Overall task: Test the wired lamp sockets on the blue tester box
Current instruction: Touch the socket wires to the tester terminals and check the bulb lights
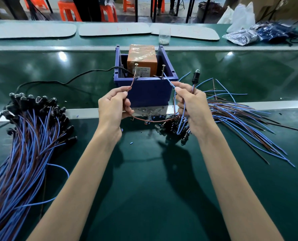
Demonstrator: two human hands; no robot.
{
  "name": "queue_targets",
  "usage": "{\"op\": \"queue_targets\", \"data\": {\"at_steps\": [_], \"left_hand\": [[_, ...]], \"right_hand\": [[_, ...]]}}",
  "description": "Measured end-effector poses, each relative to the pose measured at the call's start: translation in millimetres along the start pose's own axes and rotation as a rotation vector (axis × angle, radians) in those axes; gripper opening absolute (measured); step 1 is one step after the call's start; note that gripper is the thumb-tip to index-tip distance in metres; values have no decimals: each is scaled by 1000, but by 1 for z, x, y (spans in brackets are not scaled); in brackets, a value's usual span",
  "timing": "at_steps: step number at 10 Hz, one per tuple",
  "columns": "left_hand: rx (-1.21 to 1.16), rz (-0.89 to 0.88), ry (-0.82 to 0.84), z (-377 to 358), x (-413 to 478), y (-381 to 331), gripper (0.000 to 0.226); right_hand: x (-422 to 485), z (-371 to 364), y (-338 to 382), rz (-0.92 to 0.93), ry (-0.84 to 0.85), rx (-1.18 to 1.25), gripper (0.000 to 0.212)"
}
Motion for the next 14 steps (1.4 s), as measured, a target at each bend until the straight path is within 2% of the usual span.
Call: {"op": "queue_targets", "data": {"at_steps": [14], "left_hand": [[75, -3, 53, 1, 1, 5, 27]], "right_hand": [[-3, -4, 0, 18, -32, -12, 28]]}}
Point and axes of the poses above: each hand's wrist, its own x-axis towards the middle knuckle, its own z-axis out of the back of the hand, y = z × x, the point moved 1 cm from there along x, towards the middle knuckle, and after that the axes turned 15 degrees about -z, right-handed, at the moved point
